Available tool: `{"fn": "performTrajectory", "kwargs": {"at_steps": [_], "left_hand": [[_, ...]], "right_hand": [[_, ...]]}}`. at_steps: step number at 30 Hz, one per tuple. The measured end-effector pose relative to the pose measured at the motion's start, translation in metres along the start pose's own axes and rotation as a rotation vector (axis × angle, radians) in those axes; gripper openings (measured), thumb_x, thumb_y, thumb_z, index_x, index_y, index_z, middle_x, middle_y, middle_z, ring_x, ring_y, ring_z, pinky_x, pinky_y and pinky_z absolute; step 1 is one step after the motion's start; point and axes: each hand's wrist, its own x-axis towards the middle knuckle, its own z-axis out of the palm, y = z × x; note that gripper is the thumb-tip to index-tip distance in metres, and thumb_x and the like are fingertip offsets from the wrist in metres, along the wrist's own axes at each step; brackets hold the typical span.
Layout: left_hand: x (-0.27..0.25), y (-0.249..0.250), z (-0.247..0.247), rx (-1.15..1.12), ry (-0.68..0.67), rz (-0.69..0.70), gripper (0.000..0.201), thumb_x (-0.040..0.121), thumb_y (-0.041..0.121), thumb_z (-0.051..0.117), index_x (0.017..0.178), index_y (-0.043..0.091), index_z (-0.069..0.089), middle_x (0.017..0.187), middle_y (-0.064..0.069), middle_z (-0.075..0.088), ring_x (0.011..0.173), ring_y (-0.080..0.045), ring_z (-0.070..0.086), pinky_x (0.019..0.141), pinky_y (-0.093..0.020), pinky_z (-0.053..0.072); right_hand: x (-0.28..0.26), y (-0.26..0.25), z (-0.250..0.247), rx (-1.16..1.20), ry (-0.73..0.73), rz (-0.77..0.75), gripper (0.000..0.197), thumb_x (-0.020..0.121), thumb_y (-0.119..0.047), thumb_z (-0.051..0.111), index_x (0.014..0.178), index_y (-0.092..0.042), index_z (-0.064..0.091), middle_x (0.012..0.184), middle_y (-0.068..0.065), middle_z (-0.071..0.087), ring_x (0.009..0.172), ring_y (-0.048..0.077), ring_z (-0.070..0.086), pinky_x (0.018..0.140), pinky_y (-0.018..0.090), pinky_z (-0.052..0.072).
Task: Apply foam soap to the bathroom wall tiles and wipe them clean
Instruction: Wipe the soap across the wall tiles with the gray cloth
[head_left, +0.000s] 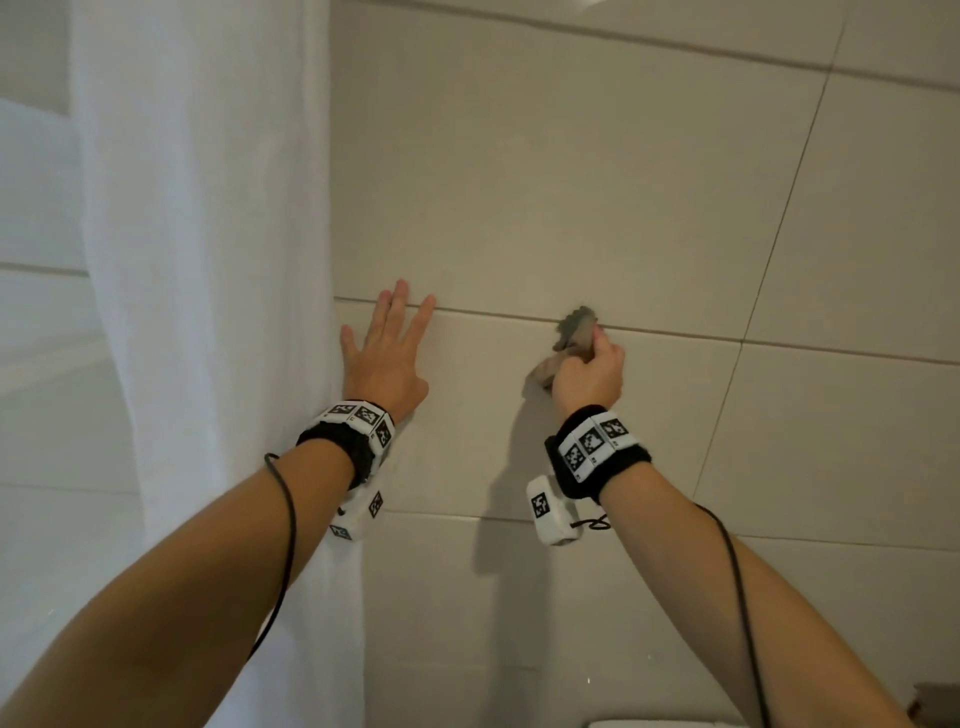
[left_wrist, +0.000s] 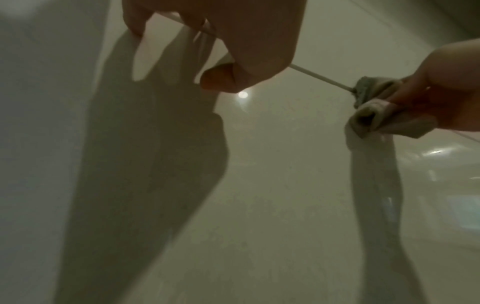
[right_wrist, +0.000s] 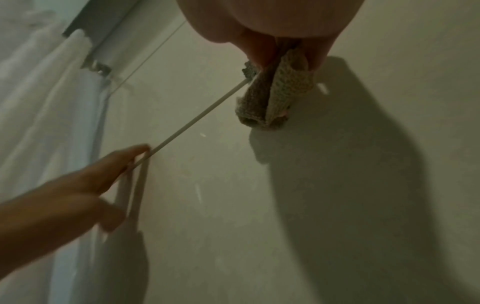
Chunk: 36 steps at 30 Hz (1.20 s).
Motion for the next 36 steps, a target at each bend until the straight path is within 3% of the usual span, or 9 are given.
{"fn": "performTrajectory", "kwargs": {"at_steps": [7, 9, 15, 18, 24, 28, 31, 34, 36], "left_hand": [[-0.003, -0.013, -0.018, -0.112, -0.093, 0.027, 0.105, 0.080, 0.001, 0.054, 0.159, 0.038, -0.004, 0.165, 0.015, -0.021, 0.154, -0.010, -0.012, 0.119, -0.064, 0.014], [-0.004, -0.015, -0.019, -0.130, -0.105, 0.026, 0.105, 0.080, 0.000, 0.054, 0.159, 0.039, -0.003, 0.165, 0.015, -0.020, 0.153, -0.010, -0.013, 0.119, -0.064, 0.015], [-0.006, -0.012, -0.015, -0.145, -0.103, 0.008, 0.104, 0.079, -0.002, 0.050, 0.159, 0.040, -0.002, 0.165, 0.016, -0.022, 0.153, -0.009, -0.015, 0.118, -0.065, 0.013], [-0.006, -0.013, -0.015, -0.143, -0.110, 0.007, 0.104, 0.079, -0.003, 0.050, 0.159, 0.040, -0.002, 0.165, 0.016, -0.022, 0.153, -0.009, -0.015, 0.118, -0.064, 0.013], [-0.006, -0.013, -0.012, -0.165, -0.105, 0.012, 0.106, 0.078, -0.004, 0.050, 0.159, 0.041, -0.001, 0.165, 0.016, -0.022, 0.153, -0.010, -0.017, 0.115, -0.068, 0.013], [-0.006, -0.015, -0.015, -0.168, -0.134, 0.022, 0.106, 0.078, -0.002, 0.051, 0.159, 0.040, -0.002, 0.164, 0.016, -0.025, 0.152, -0.011, -0.019, 0.115, -0.069, 0.012], [-0.005, -0.014, -0.021, -0.211, -0.161, 0.021, 0.105, 0.079, -0.001, 0.052, 0.159, 0.040, -0.002, 0.164, 0.016, -0.023, 0.153, -0.012, -0.017, 0.117, -0.067, 0.013], [-0.005, -0.015, -0.024, -0.265, -0.131, -0.006, 0.105, 0.078, 0.000, 0.054, 0.159, 0.040, -0.001, 0.166, 0.013, -0.018, 0.154, -0.015, -0.012, 0.117, -0.064, 0.023], [-0.004, -0.017, -0.023, -0.291, -0.091, -0.037, 0.107, 0.076, 0.001, 0.055, 0.159, 0.040, -0.001, 0.166, 0.011, -0.021, 0.154, -0.017, -0.013, 0.114, -0.060, 0.033]], "right_hand": [[-0.046, -0.029, 0.057, 0.062, -0.349, -0.052, 0.057, 0.086, 0.004, 0.044, 0.132, -0.024, 0.064, 0.113, -0.001, 0.058, 0.103, 0.014, 0.056, 0.095, 0.020, 0.042], [-0.045, -0.030, 0.053, 0.125, -0.310, -0.044, 0.057, 0.084, 0.005, 0.045, 0.129, -0.024, 0.065, 0.116, 0.001, 0.062, 0.107, 0.015, 0.059, 0.099, 0.024, 0.045], [-0.011, -0.014, -0.001, 0.177, -0.046, -0.012, 0.057, 0.087, 0.011, 0.045, 0.136, -0.017, 0.058, 0.119, -0.002, 0.053, 0.106, 0.011, 0.053, 0.091, 0.014, 0.038], [0.000, -0.002, -0.017, 0.105, 0.032, 0.018, 0.059, 0.087, 0.008, 0.044, 0.137, -0.020, 0.057, 0.124, -0.003, 0.053, 0.104, 0.012, 0.053, 0.095, 0.019, 0.041], [-0.013, 0.003, -0.003, -0.092, -0.037, -0.009, 0.055, 0.090, 0.004, 0.047, 0.137, -0.022, 0.057, 0.132, 0.002, 0.050, 0.109, 0.023, 0.057, 0.096, 0.019, 0.038], [-0.037, -0.011, 0.033, -0.090, -0.204, -0.110, 0.057, 0.086, 0.007, 0.047, 0.133, -0.023, 0.061, 0.122, 0.003, 0.055, 0.106, 0.022, 0.057, 0.089, 0.016, 0.037], [-0.052, -0.025, 0.062, -0.057, -0.363, -0.098, 0.058, 0.084, 0.005, 0.045, 0.129, -0.026, 0.066, 0.117, 0.000, 0.060, 0.108, 0.022, 0.060, 0.097, 0.024, 0.044], [-0.055, -0.042, 0.073, 0.070, -0.383, -0.020, 0.059, 0.081, 0.002, 0.042, 0.127, -0.025, 0.067, 0.121, 0.000, 0.066, 0.112, 0.020, 0.061, 0.102, 0.036, 0.049], [-0.045, -0.056, 0.063, 0.188, -0.307, 0.012, 0.056, 0.083, 0.003, 0.043, 0.127, -0.021, 0.066, 0.120, -0.004, 0.065, 0.111, 0.016, 0.060, 0.102, 0.029, 0.047]]}}
